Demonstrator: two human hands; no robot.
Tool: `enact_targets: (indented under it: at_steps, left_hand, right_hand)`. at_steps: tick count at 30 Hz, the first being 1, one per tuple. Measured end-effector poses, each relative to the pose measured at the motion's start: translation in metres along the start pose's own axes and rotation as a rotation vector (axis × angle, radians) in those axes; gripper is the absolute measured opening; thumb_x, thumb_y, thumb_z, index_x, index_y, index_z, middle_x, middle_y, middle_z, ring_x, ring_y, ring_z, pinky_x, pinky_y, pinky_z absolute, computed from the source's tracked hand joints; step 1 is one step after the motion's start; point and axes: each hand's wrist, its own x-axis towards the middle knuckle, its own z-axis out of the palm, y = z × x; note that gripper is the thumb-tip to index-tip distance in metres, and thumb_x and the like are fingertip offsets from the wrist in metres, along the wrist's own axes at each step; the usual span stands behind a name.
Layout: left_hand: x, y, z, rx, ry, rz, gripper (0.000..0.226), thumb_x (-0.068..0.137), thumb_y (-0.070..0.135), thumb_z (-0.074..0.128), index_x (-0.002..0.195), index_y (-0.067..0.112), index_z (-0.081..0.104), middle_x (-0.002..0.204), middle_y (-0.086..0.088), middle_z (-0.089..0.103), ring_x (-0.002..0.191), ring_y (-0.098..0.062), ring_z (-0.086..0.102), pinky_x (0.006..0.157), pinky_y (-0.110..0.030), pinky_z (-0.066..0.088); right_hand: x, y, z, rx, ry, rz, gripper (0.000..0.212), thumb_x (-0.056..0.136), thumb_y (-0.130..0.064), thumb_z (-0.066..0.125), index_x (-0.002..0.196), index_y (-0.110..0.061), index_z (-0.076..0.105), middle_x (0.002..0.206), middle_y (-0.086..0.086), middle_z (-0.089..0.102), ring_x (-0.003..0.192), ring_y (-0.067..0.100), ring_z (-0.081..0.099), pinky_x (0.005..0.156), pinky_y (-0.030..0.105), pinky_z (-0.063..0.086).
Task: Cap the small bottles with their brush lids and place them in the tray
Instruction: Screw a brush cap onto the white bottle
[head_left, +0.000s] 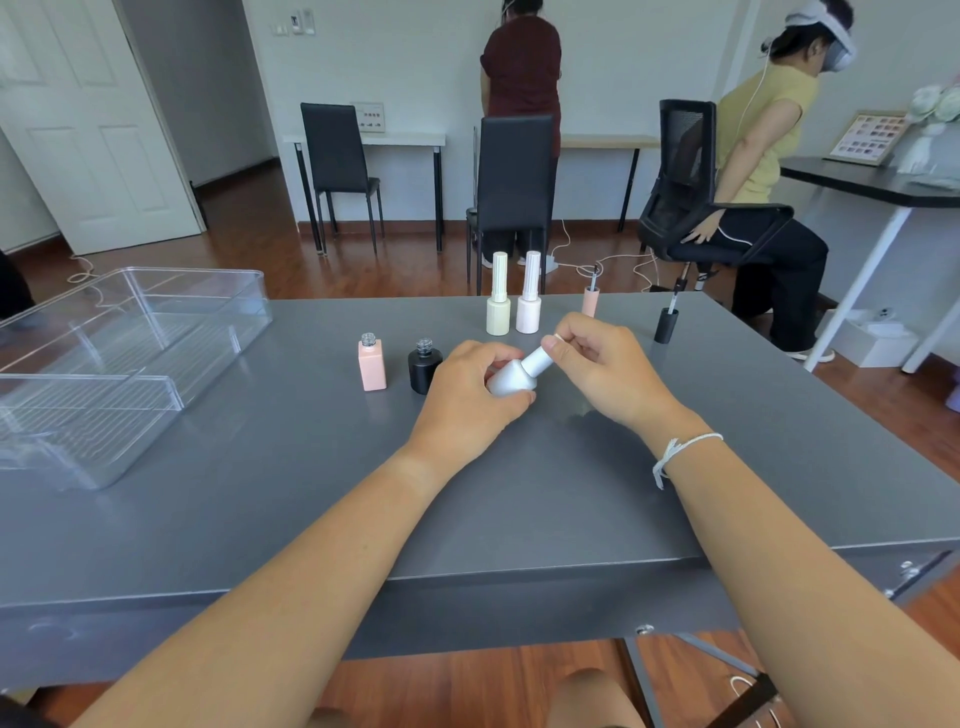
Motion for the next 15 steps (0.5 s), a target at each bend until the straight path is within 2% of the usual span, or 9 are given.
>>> enact_targets:
  at_steps: [2, 7, 9, 12, 15]
  left_hand:
    - [-0.0006, 0.0008, 0.0001, -0.006, -0.003, -0.003, 0.030, 0.073, 0.014, 0.072, 0.101, 0.021, 0.064, 0.097, 0.004, 0.053, 0.088, -0.012, 0.058, 0.076, -0.015, 0.046]
    - [-0.0010, 0.0017, 0.0004, -0.008, 0.000, 0.006, 0.026, 0.074, 0.016, 0.072, 0.097, 0.023, 0.063, 0.099, 0.003, 0.055, 0.088, -0.012, 0.059, 0.076, -0.017, 0.047]
    - [-0.0012, 0.0028, 0.0006, 0.009, 0.001, 0.012, 0.031, 0.074, 0.018, 0.072, 0.104, 0.021, 0.062, 0.101, 0.003, 0.055, 0.090, -0.012, 0.058, 0.077, -0.015, 0.046]
    - [-0.0033, 0.0033, -0.0024, 0.074, -0.042, -0.006, 0.054, 0.076, 0.023, 0.071, 0.126, 0.018, 0.052, 0.108, 0.002, 0.053, 0.098, -0.013, 0.056, 0.087, -0.023, 0.044]
    - [-0.0102, 0.0020, -0.0088, 0.272, -0.138, 0.037, 0.057, 0.082, 0.031, 0.063, 0.134, 0.021, 0.042, 0.110, 0.000, 0.052, 0.106, -0.017, 0.051, 0.090, -0.028, 0.043]
  right_hand:
    - [0.0008, 0.0005, 0.0004, -0.005, 0.017, -0.009, 0.027, 0.091, -0.025, 0.054, 0.074, -0.005, 0.052, 0.056, 0.000, 0.038, 0.055, 0.014, 0.031, 0.055, 0.028, 0.030]
    - [0.0017, 0.0014, 0.0014, -0.012, 0.047, -0.021, 0.028, 0.091, -0.027, 0.054, 0.074, -0.005, 0.053, 0.054, -0.003, 0.034, 0.054, 0.013, 0.030, 0.053, 0.026, 0.029]
    - [0.0014, 0.0003, 0.0010, -0.007, 0.050, -0.022, 0.027, 0.091, -0.028, 0.054, 0.075, -0.006, 0.054, 0.055, -0.004, 0.036, 0.055, 0.013, 0.031, 0.054, 0.026, 0.030]
    - [0.0015, -0.0025, -0.0004, 0.005, 0.069, -0.035, 0.021, 0.091, -0.025, 0.054, 0.077, -0.009, 0.055, 0.060, -0.001, 0.041, 0.055, 0.011, 0.033, 0.054, 0.023, 0.031]
    - [0.0056, -0.0061, -0.0046, 0.029, 0.107, -0.036, 0.017, 0.091, -0.023, 0.054, 0.077, -0.013, 0.052, 0.061, -0.002, 0.041, 0.052, 0.006, 0.033, 0.051, 0.017, 0.029]
